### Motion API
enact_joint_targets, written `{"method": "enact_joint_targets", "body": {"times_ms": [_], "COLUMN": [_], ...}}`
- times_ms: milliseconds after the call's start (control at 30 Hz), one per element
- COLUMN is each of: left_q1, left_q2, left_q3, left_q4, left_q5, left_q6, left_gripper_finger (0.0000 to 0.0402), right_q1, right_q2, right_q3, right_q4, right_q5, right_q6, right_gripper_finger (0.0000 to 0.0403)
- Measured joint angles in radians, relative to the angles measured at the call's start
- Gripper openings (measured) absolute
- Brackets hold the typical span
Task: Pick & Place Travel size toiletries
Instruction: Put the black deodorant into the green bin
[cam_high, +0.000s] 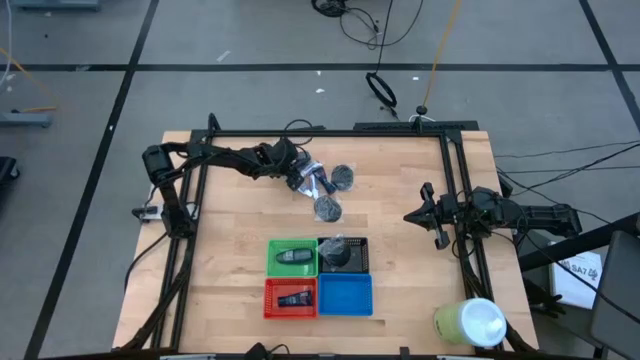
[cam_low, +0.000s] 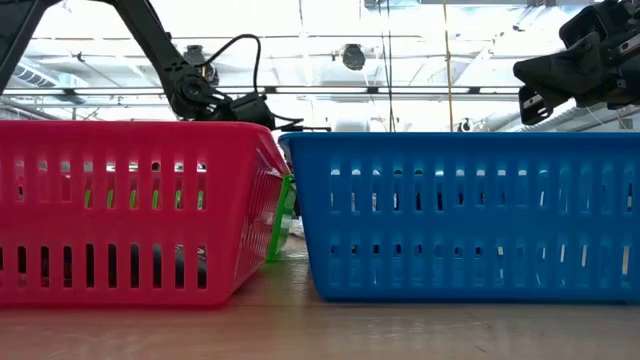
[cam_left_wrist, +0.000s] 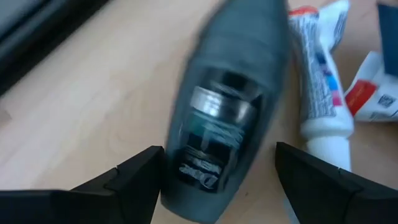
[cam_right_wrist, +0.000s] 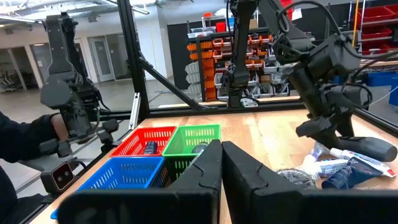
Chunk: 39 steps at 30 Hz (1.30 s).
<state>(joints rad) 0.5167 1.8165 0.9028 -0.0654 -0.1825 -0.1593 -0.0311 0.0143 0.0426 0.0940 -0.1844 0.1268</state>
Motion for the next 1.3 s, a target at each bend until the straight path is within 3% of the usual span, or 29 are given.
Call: {"method": "enact_joint_targets", "body": {"times_ms": [767, 900, 1133, 1300], "left_q1": [-0.001, -0.001, -0.002, -0.002], "left_q2": [0.007, 0.007, 0.008, 0.008], "left_q3": [0.002, 0.002, 0.002, 0.002], "left_q4": [-0.012, -0.012, -0.014, -0.017], "left_q5": [0.026, 0.027, 0.018, 0.013], "left_q6": [0.073, 0.077, 0.075, 0.071], "left_gripper_finger": [0.0292, 0.0262, 0.0168, 0.0163], "right_q1": [0.000, 0.000, 0.000, 0.000], "right_q2": [0.000, 0.000, 0.000, 0.000], "right_q3": [0.000, 0.000, 0.000, 0.000], "right_q4": [0.000, 0.000, 0.000, 0.000], "right_q5": [0.000, 0.000, 0.000, 0.000], "right_q6": [0.000, 0.000, 0.000, 0.000], "right_gripper_finger": [0.0000, 0.0000, 0.0000, 0.0000]}}
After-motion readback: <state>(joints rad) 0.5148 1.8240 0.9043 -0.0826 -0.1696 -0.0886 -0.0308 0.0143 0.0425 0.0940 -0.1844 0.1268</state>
